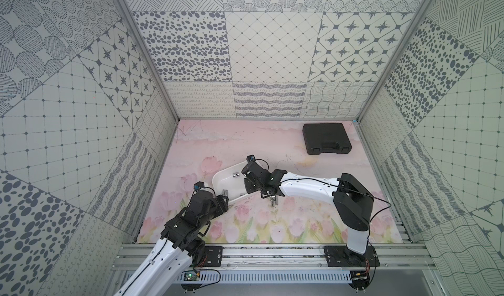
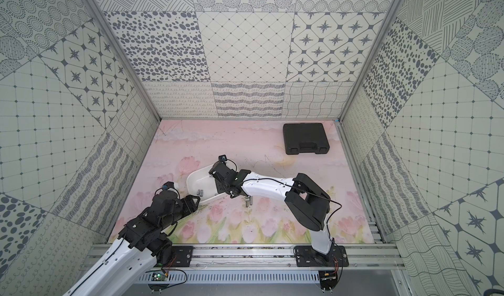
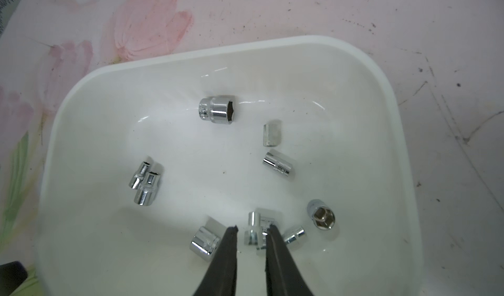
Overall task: Put the socket on the desktop into the storage box
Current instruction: Pick up the socket head from the center of the board.
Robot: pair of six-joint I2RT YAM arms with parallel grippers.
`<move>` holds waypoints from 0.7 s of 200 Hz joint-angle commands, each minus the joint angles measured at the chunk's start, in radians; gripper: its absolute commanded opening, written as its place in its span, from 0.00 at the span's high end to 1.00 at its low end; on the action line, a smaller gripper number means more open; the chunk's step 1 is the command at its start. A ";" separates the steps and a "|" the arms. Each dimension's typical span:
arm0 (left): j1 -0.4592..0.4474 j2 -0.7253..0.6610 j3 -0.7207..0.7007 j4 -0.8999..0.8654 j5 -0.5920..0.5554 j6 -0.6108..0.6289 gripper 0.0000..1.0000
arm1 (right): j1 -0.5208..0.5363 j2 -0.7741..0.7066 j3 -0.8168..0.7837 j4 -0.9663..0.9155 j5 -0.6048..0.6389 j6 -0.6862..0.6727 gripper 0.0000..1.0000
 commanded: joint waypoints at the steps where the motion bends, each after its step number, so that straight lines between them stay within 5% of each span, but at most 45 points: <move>1: -0.004 -0.001 -0.009 0.041 0.019 -0.004 0.28 | -0.009 0.007 0.043 0.013 -0.014 -0.012 0.68; 52: -0.002 -0.005 -0.008 0.041 0.026 -0.006 0.28 | -0.001 -0.146 -0.036 -0.005 0.025 -0.020 0.63; 140: -0.002 -0.029 -0.005 0.027 0.010 -0.004 0.28 | 0.046 -0.699 -0.633 0.023 0.101 0.138 0.63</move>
